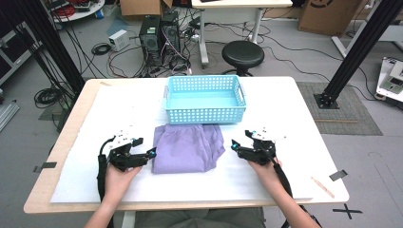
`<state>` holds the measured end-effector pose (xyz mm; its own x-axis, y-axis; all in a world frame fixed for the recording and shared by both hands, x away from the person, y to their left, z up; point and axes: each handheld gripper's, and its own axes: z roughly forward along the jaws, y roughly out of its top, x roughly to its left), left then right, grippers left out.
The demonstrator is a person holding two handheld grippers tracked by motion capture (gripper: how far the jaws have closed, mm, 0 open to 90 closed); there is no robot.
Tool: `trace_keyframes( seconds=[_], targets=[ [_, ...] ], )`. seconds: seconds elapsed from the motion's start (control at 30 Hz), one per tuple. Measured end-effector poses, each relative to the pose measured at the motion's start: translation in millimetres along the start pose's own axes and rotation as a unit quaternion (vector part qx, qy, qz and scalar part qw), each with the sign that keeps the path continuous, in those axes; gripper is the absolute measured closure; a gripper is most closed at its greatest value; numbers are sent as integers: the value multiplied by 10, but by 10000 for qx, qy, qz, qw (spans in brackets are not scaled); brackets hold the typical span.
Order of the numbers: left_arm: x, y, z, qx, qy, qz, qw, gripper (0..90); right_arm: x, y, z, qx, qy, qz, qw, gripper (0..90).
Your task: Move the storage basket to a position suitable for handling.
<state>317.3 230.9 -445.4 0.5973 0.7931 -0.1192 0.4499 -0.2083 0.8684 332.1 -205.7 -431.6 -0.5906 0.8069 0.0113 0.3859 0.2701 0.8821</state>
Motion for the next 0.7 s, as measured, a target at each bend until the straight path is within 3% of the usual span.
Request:
trace_keyframes(
  seconds=[0.2,0.4,0.53,0.7],
  targets=[
    [-148,-38,4,250,54,6,9997,304,306,0,95,230,310,-124,9992,345],
    [-231,-56,25,449,68,-9,9990,321,583,-8,191,478,486,-422,9968,315],
    [-257,-57,51,562,104,88,9983,329,656,-29,282,828,289,-570,9945,340],
    [-259,-56,71,649,134,35,9978,342,592,-23,302,1069,79,-450,9932,357]
  ],
)
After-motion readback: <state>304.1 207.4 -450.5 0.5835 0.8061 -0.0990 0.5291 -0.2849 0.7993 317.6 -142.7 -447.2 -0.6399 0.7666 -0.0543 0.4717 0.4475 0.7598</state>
